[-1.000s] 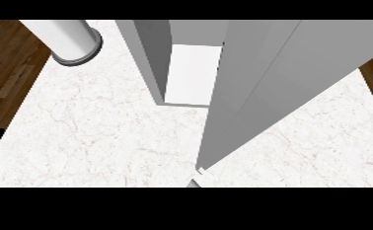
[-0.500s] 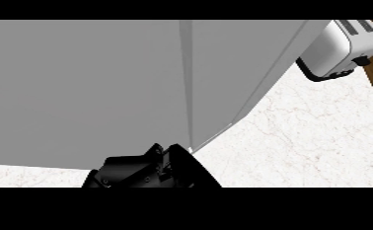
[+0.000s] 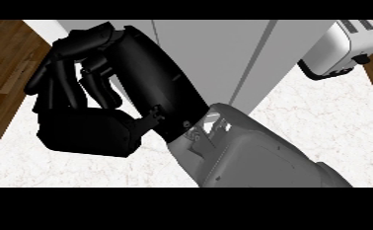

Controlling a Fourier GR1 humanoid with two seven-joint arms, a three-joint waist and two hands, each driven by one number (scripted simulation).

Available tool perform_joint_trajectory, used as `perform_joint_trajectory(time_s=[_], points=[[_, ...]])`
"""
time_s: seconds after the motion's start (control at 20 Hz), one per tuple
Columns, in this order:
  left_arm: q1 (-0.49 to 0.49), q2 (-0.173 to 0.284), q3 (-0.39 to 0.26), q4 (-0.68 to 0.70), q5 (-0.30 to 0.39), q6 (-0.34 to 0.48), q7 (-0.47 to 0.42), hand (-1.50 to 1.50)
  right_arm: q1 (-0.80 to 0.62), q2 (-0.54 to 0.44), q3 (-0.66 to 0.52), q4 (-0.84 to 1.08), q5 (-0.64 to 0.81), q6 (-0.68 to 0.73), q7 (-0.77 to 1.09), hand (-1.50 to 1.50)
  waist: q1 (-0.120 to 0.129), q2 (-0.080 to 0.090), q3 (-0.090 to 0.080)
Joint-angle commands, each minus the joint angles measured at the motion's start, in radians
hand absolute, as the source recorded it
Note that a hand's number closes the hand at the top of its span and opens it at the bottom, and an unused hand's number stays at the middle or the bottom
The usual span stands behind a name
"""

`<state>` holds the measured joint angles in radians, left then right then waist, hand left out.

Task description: Pick up the wine, place it into the cabinet and close the cabinet

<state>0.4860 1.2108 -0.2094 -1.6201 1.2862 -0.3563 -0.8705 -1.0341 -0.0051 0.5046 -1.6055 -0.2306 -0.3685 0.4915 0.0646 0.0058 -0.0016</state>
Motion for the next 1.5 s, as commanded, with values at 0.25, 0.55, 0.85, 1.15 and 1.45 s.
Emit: perform_joint_trajectory(time_s=[0.25,0.55,0.85,1.15,1.45], points=[[0.006,-0.032,0.05,0.004,-0.009,-0.088,-0.002,-1.5,-0.117,0.005,-0.054,0.259,-0.313,0.411,0.034,1.5,0.013,0.007,-0.001],[0.027,-0.045,0.096,0.024,-0.022,-0.1,0.015,-1.5,-0.171,0.005,-0.064,0.447,-0.46,0.695,0.109,1.5,0.004,0.003,0.0],[0.037,-0.067,0.12,-0.008,-0.024,-0.118,0.079,-1.5,-0.232,0.005,-0.068,0.667,-0.547,0.773,0.027,1.5,-0.003,0.003,0.001],[0.017,-0.099,0.193,0.065,-0.038,-0.15,0.102,-1.5,-0.24,0.005,-0.109,0.804,-0.616,0.918,-0.062,1.5,-0.01,0.003,0.001],[0.065,-0.14,0.222,0.052,-0.079,-0.185,0.112,-1.5,-0.241,-0.022,-0.168,0.925,-0.587,0.952,-0.149,1.5,-0.007,0.004,0.001]])
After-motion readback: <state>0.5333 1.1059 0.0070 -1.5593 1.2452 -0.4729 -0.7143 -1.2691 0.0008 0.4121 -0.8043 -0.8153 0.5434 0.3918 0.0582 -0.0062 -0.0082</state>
